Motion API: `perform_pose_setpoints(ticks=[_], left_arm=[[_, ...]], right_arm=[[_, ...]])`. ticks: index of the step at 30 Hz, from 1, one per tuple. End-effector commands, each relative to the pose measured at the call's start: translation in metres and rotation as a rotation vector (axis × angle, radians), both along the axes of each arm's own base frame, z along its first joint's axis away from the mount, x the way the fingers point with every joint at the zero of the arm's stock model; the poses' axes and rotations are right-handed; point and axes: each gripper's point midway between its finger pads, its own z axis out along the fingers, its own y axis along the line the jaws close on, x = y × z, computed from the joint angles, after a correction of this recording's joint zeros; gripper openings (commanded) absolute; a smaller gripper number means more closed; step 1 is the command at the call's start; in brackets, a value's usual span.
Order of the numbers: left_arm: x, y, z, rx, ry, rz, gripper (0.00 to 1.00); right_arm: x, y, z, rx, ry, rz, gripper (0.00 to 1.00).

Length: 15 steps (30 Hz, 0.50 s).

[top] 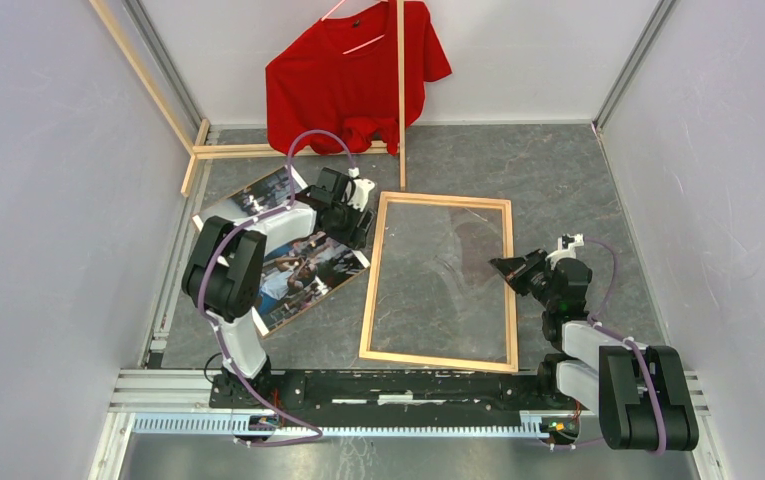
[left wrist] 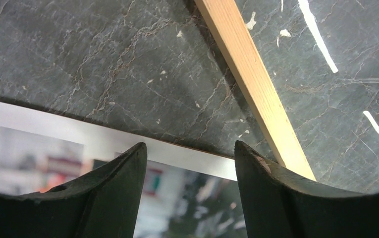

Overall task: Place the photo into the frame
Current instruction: Place the photo frame item in the photo frame.

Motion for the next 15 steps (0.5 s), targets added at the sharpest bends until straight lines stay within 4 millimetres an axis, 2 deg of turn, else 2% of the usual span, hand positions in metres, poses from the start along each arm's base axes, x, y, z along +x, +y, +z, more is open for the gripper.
perform_pose_setpoints(ticks=[1,15], left_arm=[[-0.0023,-0.014,-0.0101,0.015,0.003,-0.063,0.72],[-0.0051,-0.019,-0.0157,0.032,0.005,-0.088,0.72]], right_arm=[[0.0082,0.0016,0.0225,0.02,-0.096,0.006,0.0],[0.0076,0.0054,0.0251,0.047,-0.127,0.023,0.0]])
